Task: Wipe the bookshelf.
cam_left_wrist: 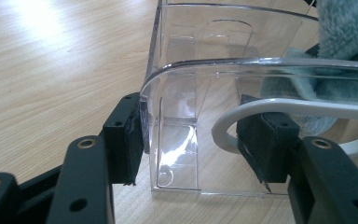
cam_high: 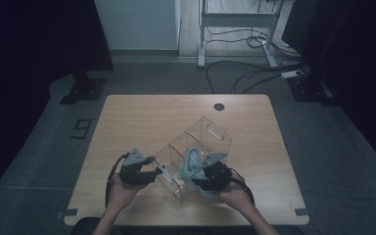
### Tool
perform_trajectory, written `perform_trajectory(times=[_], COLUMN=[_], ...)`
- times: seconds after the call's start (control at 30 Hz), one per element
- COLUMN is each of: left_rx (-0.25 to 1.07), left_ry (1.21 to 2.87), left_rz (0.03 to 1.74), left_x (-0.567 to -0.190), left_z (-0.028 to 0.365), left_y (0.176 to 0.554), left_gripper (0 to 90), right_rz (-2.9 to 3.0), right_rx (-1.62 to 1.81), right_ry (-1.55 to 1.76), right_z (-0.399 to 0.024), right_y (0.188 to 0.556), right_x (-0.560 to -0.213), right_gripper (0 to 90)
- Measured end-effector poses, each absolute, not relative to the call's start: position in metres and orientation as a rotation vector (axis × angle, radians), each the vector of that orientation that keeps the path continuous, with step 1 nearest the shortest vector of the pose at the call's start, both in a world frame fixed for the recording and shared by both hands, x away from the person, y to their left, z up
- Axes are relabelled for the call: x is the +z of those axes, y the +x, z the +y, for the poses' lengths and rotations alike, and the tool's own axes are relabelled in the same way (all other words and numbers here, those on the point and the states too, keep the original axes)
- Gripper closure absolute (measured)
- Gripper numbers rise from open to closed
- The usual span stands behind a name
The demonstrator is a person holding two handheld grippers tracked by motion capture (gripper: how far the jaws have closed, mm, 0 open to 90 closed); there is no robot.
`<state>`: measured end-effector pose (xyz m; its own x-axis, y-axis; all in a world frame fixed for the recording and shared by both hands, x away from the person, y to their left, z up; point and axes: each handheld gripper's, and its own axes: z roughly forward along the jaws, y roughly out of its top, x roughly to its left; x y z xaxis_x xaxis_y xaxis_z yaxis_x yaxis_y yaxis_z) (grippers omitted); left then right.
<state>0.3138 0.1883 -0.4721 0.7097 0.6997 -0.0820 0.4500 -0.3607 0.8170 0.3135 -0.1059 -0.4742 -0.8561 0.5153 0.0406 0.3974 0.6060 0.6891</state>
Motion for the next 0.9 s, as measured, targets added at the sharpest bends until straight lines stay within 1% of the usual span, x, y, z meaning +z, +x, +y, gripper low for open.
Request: perform_trajectory(times=[0.5, 0.9], left_rx=[0.36, 0.377], left_ry=[2.01, 2.02], left_rz=[0.895, 0.866], left_x=[-0.472, -0.472], left_z=[0.19, 0.19], left_y=[0.315, 0.314], left_gripper=[43.5, 43.0], right_rz=[2.745, 2.741], right_rx=[0.891, 0.898], right_ry=[0.763, 0.77], right_z=[-0.096, -0.097], right_y=[0.32, 0.323], right_x=[-0.518, -0.522], right_gripper=[56.6, 56.0])
